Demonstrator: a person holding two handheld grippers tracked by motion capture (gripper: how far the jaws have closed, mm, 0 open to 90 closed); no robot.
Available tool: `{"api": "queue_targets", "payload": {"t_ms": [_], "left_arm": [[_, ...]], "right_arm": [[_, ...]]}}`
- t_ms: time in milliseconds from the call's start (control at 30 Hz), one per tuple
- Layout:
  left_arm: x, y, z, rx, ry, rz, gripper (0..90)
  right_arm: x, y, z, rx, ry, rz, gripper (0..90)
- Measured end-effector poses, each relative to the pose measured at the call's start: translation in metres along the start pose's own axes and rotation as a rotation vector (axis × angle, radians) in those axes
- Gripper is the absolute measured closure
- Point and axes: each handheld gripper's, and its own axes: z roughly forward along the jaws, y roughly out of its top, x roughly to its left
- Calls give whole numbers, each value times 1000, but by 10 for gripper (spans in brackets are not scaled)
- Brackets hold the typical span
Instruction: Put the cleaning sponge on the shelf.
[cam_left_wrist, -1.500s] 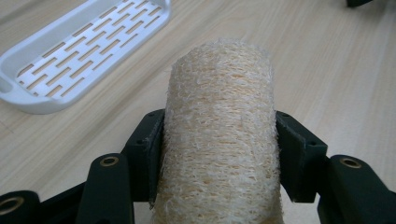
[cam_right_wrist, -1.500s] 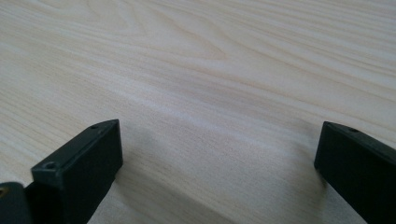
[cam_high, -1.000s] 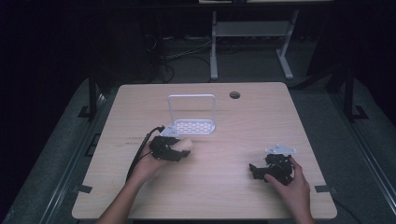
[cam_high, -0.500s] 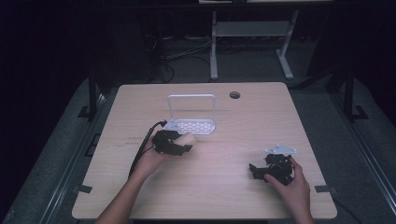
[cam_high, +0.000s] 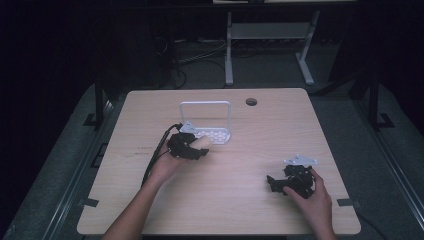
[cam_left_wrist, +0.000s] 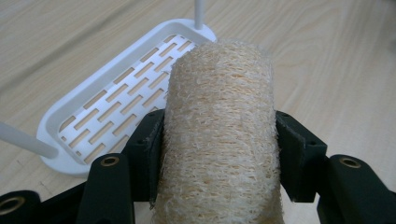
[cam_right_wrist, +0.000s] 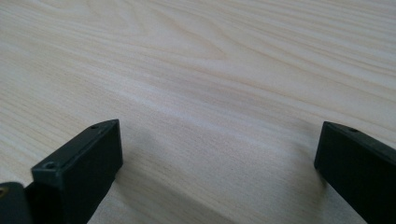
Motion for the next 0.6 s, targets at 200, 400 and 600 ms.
{"api": "queue_targets", "payload": {"t_ms": [200,400,600], "left_arm": [[4,7,8,5,4,-4,413],[8,14,12,6,13,-4,413],[13,19,18,1,24,4,413]], "right_arm": [[0,0,0,0,0,0,6],[0,0,0,0,0,-1,6],[0,0,0,0,0,0,6]]}}
